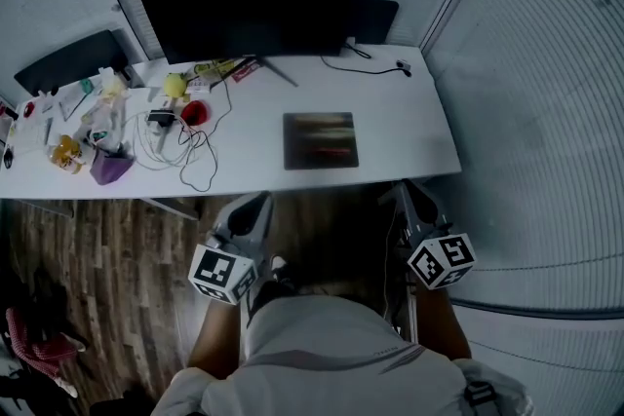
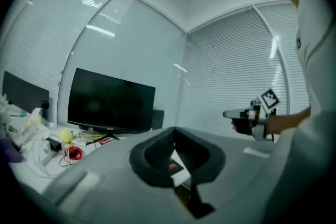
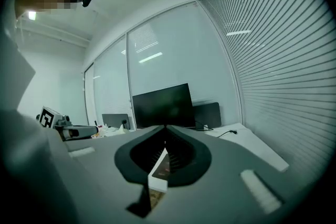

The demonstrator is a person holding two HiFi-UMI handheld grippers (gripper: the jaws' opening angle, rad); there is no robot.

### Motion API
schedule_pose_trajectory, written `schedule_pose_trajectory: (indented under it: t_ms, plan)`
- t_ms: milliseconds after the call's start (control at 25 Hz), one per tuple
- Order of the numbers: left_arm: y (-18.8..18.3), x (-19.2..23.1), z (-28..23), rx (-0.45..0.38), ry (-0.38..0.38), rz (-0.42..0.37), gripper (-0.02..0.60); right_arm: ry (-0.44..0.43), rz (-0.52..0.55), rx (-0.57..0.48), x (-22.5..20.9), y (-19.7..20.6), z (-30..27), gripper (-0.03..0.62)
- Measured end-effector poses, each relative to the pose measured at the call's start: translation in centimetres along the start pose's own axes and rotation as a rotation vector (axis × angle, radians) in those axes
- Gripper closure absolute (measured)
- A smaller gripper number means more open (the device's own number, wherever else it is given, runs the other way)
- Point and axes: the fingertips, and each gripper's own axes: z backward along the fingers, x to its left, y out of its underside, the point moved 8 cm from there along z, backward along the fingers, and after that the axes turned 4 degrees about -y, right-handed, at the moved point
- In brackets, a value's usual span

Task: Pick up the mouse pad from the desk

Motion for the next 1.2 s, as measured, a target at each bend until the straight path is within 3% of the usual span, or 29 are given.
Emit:
schedule_pose_trajectory:
  t_ms: [200,400,600,760,920,1040,1200]
  plan:
    - [-0.1,6.9,-3.3,0.036,-0.019,0.02,0.581,0.026,0.026,0.035,0.7,-0.1,-6.2,0.592]
    - [0.7,9.7,-6.9,0.108,-0.018,0.041,0.581,0.047,0.037,0.1,-1.0,0.8,-10.2,0.591]
    - [1.9,10.3,-11.4,0.144,-0.026,0.029,0.58,0.046,-0.004,0.146,-5.5,2.3,-13.8,0.592]
    - [2.8,10.1,-15.2,0.205,-0.09,0.022,0.58,0.0,-0.032,0.192,-9.9,3.9,-16.9,0.592]
    - [3.4,9.2,-20.0,0.223,-0.096,0.131,0.58,-0.059,-0.086,0.253,-15.2,5.6,-20.0,0.591]
    - [4.0,8.0,-23.6,0.244,-0.102,0.132,0.575,-0.087,-0.125,0.299,-19.1,7.3,-21.7,0.591]
    - [6.7,8.6,-26.1,0.313,-0.182,0.141,0.566,-0.089,-0.138,0.375,-22.3,9.3,-23.6,0.591]
